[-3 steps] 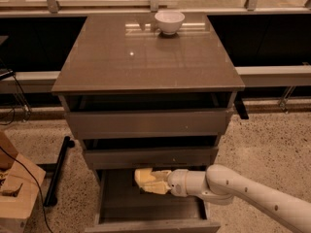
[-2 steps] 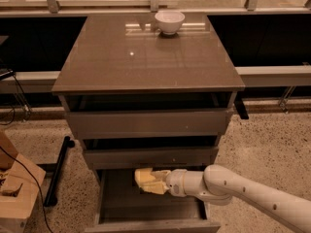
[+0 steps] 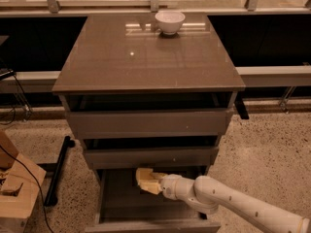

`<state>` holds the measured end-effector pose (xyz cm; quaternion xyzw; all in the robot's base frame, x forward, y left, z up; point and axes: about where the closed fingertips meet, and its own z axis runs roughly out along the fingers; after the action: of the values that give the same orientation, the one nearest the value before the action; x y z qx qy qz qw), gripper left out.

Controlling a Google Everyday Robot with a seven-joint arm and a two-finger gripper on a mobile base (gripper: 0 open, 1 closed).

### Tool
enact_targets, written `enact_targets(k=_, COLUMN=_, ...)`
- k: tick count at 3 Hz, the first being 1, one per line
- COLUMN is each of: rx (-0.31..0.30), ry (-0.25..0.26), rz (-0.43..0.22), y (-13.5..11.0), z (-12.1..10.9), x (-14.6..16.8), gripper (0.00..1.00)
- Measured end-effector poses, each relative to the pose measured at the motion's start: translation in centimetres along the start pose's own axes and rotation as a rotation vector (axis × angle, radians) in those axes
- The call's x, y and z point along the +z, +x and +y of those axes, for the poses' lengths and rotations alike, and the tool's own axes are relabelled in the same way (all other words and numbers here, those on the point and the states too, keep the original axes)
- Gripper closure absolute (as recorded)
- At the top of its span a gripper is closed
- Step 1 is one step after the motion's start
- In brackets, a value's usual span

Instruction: Place sponge into bottom drawer

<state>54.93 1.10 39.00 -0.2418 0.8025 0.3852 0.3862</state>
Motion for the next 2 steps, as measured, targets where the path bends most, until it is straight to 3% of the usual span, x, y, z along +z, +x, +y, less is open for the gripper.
enact_targets(k=1, rx=0.061, ry=0.023, rz=0.004, y=3.72, z=-3.97, x=2.08, gripper=1.0)
enact_targets(k=2, rx=0.071, ry=0.034, rz=-0.005, y=3.81, z=-4.77, x=2.21, gripper=1.0)
